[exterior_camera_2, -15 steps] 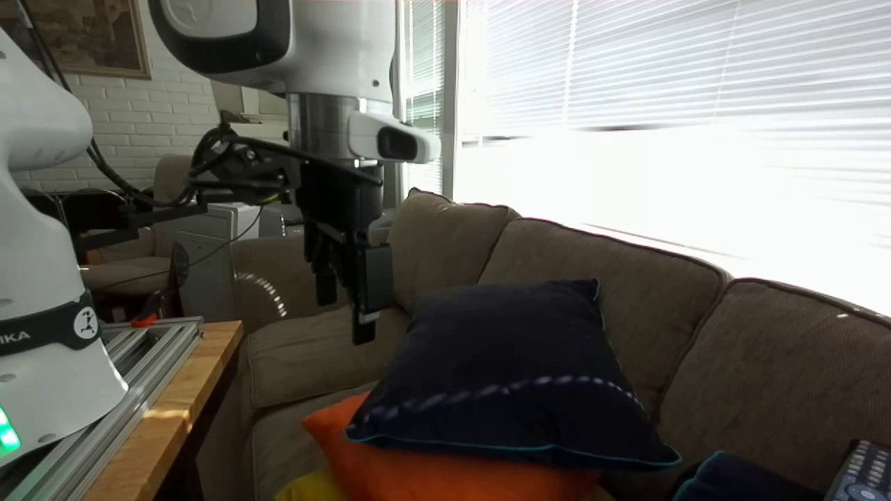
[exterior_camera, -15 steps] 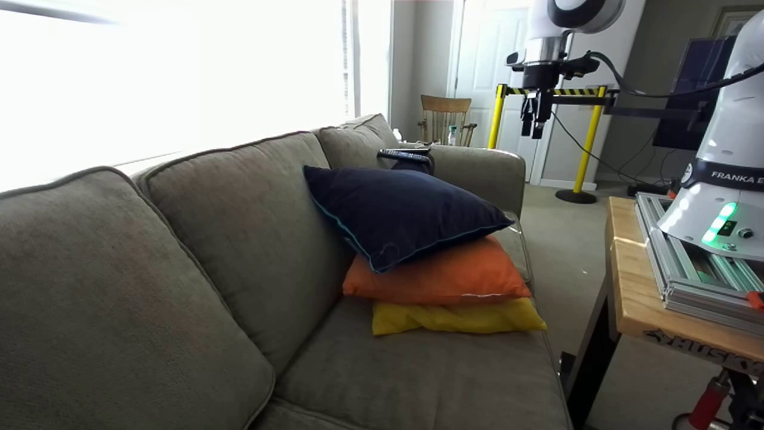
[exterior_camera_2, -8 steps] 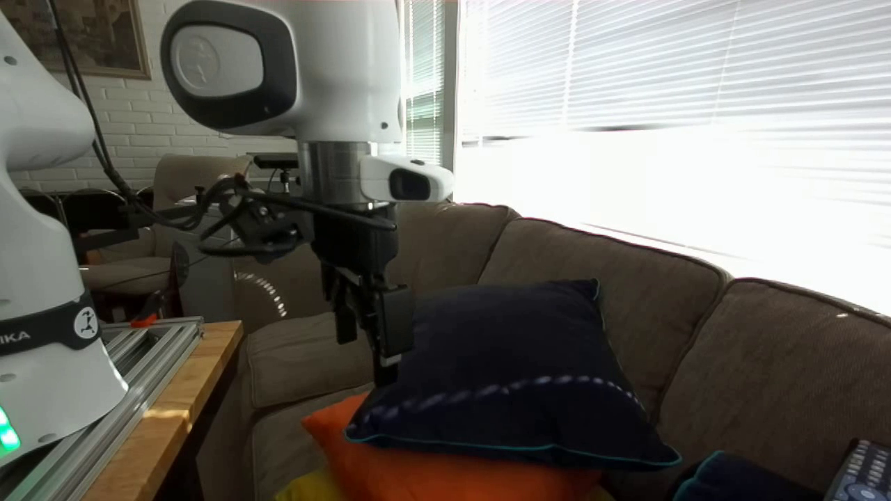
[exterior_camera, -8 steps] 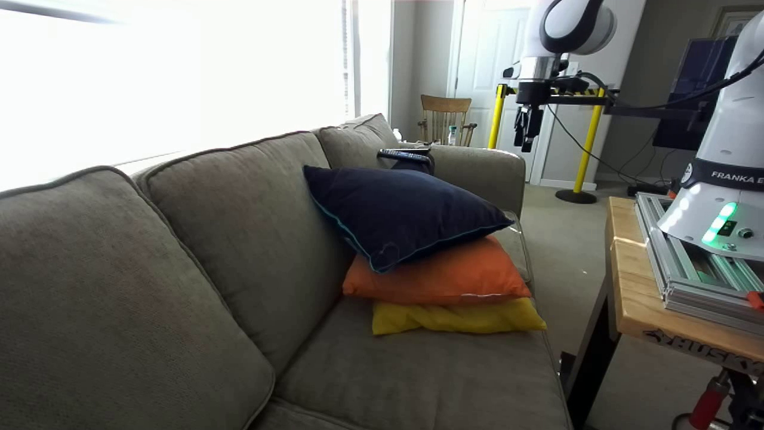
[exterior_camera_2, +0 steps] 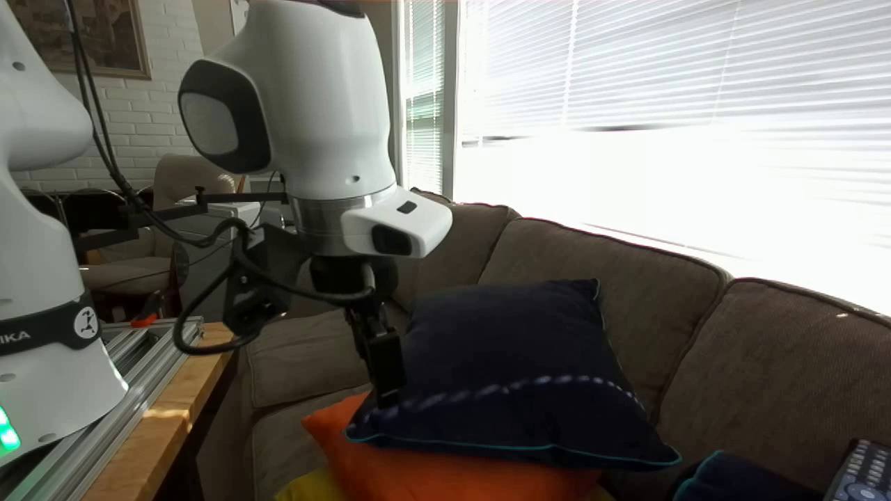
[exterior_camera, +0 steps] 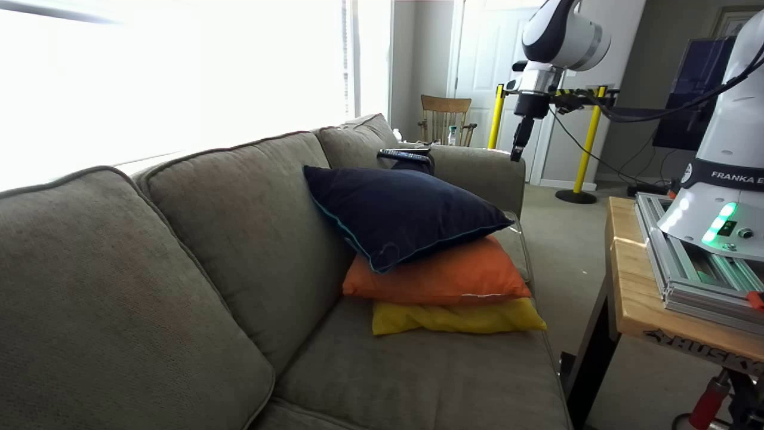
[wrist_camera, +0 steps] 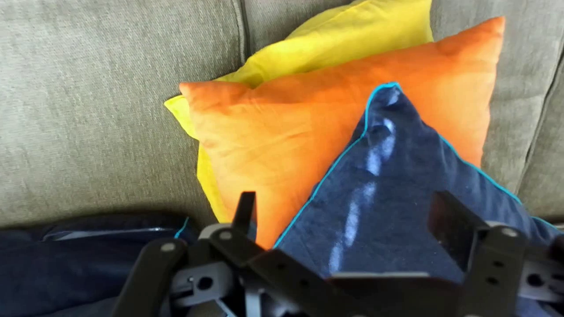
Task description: Move the blue pillow to the right.
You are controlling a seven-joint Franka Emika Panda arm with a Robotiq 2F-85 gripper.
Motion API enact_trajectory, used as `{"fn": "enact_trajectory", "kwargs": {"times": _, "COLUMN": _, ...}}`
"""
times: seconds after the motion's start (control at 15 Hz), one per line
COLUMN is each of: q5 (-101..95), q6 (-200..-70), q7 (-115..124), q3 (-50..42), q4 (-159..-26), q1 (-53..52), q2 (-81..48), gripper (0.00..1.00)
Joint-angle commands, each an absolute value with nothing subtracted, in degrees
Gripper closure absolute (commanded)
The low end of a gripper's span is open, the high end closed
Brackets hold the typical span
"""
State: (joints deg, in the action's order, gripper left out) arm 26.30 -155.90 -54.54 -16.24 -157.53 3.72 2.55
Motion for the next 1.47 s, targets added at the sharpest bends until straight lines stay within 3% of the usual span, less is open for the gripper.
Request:
{"fn": "enact_trajectory", "kwargs": {"times": 0.0, "q5": 40.5, "q6": -154.6, "q7": -64.8, "q3": -16.9, "q4": -155.0, "q1": 2.6, "q2": 0.3, "gripper": 0.0}}
{"fn": "enact_trajectory", "kwargs": {"times": 0.2, "q5": 49.7, "q6": -155.2, "q7": -72.5, "q3": -16.6, "q4": -153.2, "q1": 2.7, "q2": -2.2, "gripper": 0.0}}
{"fn": "enact_trajectory", "kwargs": {"times": 0.8, "q5": 46.8, "q6": -155.4, "q7": -70.2, "q3": -16.3, "q4": -154.5, "q1": 3.1, "q2": -1.7, "gripper": 0.0}}
{"fn": "enact_trajectory", "kwargs": {"times": 1.4, "q5": 57.1, "q6": -157.4, "q7": -86.0, "q3": -12.7, "q4": -152.8, "q1": 2.1, "q2": -7.2, "gripper": 0.0}}
